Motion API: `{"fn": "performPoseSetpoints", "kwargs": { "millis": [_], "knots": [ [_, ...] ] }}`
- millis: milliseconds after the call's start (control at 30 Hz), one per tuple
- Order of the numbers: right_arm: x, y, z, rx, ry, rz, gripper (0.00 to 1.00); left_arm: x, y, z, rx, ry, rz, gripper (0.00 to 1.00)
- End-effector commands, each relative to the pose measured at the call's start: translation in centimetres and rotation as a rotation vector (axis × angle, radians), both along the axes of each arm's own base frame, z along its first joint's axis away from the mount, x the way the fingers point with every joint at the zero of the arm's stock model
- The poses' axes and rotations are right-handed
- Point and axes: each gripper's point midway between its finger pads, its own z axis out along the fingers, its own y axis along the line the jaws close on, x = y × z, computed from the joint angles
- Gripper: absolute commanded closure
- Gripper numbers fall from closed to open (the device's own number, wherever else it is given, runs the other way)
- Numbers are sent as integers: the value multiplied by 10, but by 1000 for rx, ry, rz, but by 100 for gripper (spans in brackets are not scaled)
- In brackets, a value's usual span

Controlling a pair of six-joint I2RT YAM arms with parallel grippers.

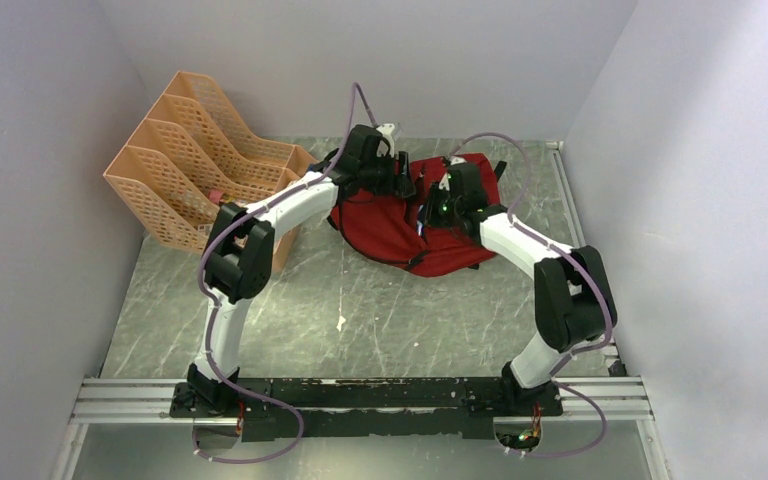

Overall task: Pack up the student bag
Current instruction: Zip the student bag at the center of the board.

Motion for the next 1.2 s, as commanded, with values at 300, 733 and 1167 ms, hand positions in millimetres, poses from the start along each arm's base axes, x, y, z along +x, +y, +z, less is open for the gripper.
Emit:
{"fn": "performPoseSetpoints", "kwargs": {
  "millis": [300,733,1167],
  "knots": [
    [12,25,39,51,-94,89,58,19,14,40,-145,-7,43,39],
    [57,-20,115,57,-285,-263,57,13,29,45,-190,3,27,39],
    [123,-20,80,118,-147,-287,54,9,30,31,-169,29,10,41]
  ]
}}
